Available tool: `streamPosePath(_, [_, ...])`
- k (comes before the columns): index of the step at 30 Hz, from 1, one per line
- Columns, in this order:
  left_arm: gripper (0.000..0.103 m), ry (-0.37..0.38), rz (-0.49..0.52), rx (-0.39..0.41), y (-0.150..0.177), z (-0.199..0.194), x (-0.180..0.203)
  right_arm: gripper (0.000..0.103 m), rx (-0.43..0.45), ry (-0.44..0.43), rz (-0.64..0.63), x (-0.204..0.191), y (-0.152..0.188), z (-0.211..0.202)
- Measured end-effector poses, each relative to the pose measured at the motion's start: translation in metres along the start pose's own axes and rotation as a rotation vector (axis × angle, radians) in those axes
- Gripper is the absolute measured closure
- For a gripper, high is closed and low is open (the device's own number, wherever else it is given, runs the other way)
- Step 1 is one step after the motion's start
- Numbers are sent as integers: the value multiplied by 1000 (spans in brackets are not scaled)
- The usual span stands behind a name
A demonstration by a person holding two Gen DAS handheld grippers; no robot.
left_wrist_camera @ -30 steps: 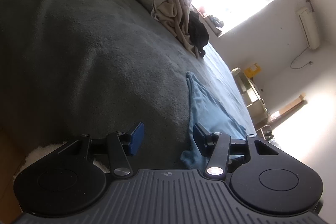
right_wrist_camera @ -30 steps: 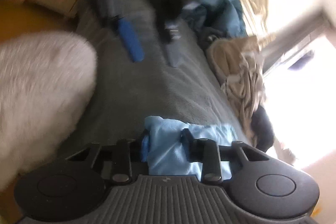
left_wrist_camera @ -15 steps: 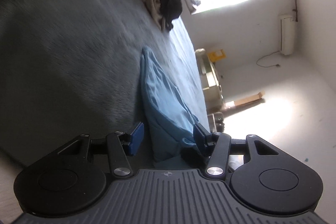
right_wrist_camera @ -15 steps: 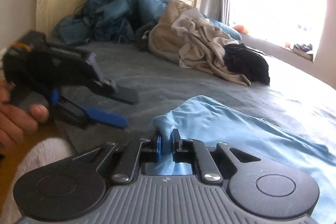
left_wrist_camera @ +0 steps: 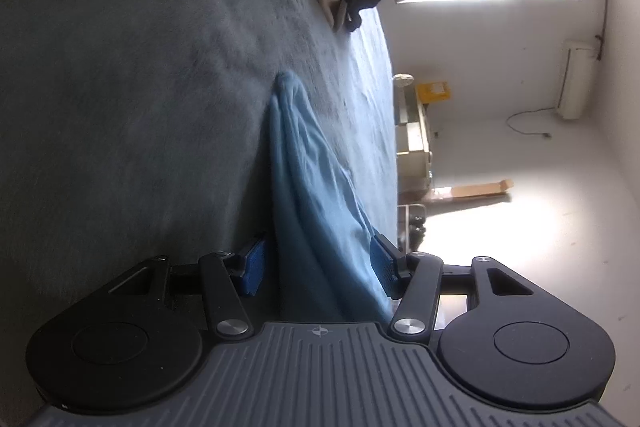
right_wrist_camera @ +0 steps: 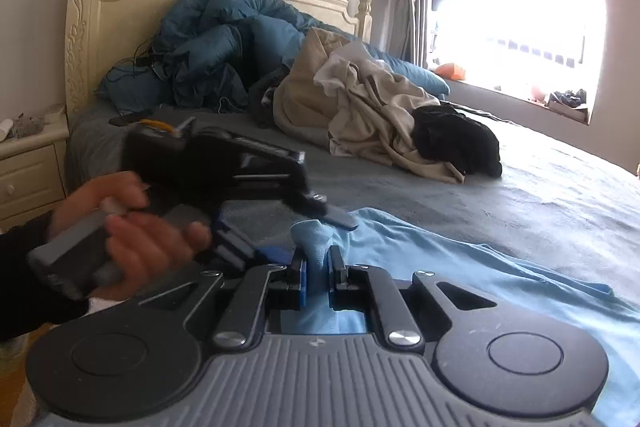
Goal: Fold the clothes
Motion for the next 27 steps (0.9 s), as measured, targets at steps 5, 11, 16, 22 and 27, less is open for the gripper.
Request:
streamPosePath(5, [53, -49, 52, -2, -18, 12, 4, 93, -3, -12, 0, -4, 0, 1])
streamPosePath(11, [67, -85, 84, 4, -32, 24, 3, 93, -3, -25, -2, -8, 1, 4])
streamPosePath(16, [93, -136, 112, 8, -34, 29, 0, 93, -7, -30, 17, -7, 4, 9])
streamPosePath(22, [98, -159, 119, 24, -36, 34, 2, 93, -6, -24, 57, 2, 7, 9])
streamPosePath(27, [98, -188, 148, 45, -36, 40, 14, 93, 8, -5, 103, 16, 8, 3])
Point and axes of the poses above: each gripper's, at about its wrist camera, not at the fingertips, and z roughly the way its jaws point, x to its right, y to its underside, the point moved 5 cm from there along z, roughly the way its jaws point, and after that the axes turned 7 degrees about x, right-handed, at the moved point
